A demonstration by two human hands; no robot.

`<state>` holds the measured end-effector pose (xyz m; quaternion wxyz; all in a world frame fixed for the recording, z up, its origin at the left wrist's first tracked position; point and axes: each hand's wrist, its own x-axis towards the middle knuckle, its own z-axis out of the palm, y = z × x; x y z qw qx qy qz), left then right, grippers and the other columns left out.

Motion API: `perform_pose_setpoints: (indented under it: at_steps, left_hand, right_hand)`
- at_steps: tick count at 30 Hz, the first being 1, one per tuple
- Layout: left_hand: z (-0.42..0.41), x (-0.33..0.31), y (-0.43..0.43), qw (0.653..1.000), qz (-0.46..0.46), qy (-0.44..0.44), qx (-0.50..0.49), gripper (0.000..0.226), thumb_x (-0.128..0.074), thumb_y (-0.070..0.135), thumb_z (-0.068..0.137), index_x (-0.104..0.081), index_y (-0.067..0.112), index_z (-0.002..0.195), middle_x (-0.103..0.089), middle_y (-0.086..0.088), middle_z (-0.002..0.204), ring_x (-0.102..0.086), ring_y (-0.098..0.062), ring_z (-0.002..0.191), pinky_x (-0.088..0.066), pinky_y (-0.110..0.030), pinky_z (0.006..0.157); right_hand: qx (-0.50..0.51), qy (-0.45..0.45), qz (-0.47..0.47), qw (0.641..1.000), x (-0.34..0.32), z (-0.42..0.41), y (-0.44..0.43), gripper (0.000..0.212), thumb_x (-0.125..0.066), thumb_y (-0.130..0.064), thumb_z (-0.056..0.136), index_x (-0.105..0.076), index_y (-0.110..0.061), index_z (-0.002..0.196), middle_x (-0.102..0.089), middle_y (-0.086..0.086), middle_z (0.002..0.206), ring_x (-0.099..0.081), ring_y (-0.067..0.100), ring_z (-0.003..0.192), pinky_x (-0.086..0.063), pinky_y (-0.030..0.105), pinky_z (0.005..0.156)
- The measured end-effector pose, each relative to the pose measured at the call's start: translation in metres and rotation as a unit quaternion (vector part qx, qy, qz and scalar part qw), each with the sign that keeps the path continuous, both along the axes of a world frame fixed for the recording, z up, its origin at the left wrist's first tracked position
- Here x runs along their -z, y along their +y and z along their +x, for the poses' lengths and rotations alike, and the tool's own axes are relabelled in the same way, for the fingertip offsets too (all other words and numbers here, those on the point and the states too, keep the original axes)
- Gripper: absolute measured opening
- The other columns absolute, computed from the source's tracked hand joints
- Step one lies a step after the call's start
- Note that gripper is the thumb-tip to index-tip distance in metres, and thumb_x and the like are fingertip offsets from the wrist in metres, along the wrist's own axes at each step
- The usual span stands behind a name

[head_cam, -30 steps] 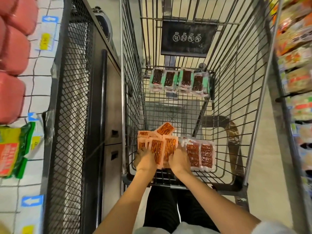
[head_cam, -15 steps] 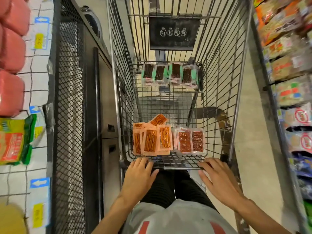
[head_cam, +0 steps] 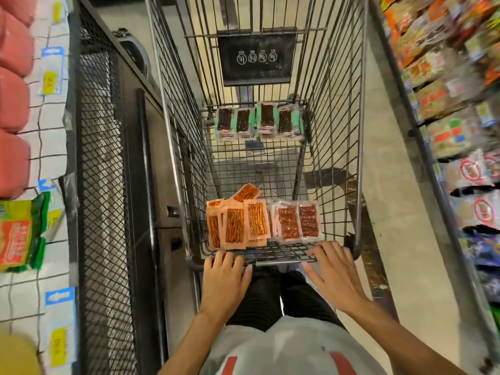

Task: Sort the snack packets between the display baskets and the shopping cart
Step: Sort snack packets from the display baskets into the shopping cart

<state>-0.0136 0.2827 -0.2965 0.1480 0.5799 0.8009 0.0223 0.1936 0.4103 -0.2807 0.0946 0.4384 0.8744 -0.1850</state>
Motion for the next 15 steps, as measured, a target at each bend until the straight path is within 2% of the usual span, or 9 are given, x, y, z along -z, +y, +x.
perform_pose_setpoints:
  at_steps: [4,8,11,13,15]
  left_hand:
    - [0.006,0.006,-0.005,1.000,0.013,0.016,-0.006,0.041,-0.034,0.042,0.092,-0.067,0.020,0.083,-0.067,0.003,0.087,-0.063,-0.020,0.086,-0.052,-0.040,0.075]
    - [0.017,0.007,-0.011,0.999,0.028,0.021,-0.016,0.040,-0.034,0.041,0.093,-0.066,0.020,0.082,-0.065,0.003,0.085,-0.061,-0.020,0.083,-0.049,-0.039,0.074]
    - [0.029,0.008,-0.018,0.998,0.043,0.033,-0.023,0.032,-0.044,0.038,0.093,-0.066,0.017,0.084,-0.066,0.000,0.086,-0.062,-0.022,0.084,-0.049,-0.040,0.075]
    - [0.038,0.009,-0.026,0.998,0.048,0.037,-0.029,0.028,-0.049,0.036,0.091,-0.067,0.015,0.092,-0.067,-0.003,0.093,-0.063,-0.024,0.089,-0.049,-0.041,0.078]
    - [0.045,0.009,-0.035,0.997,0.056,0.037,-0.043,0.032,-0.044,0.036,0.093,-0.066,0.013,0.099,-0.066,-0.005,0.097,-0.063,-0.025,0.092,-0.049,-0.041,0.080]
  right_hand:
    - [0.004,0.003,0.030,1.000,0.007,0.007,-0.004,0.049,-0.031,-0.049,0.089,-0.067,-0.015,0.091,-0.061,0.000,0.093,-0.057,0.020,0.087,-0.043,0.032,0.073]
    - [-0.006,0.018,0.062,0.998,0.012,0.018,-0.010,0.046,-0.034,-0.048,0.089,-0.065,-0.014,0.088,-0.061,0.001,0.090,-0.056,0.022,0.083,-0.033,0.031,0.073]
    - [-0.009,0.041,0.078,0.996,0.016,0.028,-0.015,0.042,-0.036,-0.048,0.089,-0.063,-0.016,0.089,-0.060,0.000,0.089,-0.055,0.021,0.081,-0.028,0.030,0.072]
    - [-0.015,0.053,0.086,0.995,0.019,0.036,-0.022,0.041,-0.036,-0.047,0.089,-0.063,-0.017,0.092,-0.060,-0.001,0.090,-0.056,0.020,0.082,-0.034,0.030,0.073]
    - [-0.029,0.066,0.088,0.994,0.021,0.043,-0.028,0.041,-0.036,-0.045,0.090,-0.065,-0.016,0.094,-0.062,0.001,0.092,-0.058,0.021,0.083,-0.044,0.032,0.071]
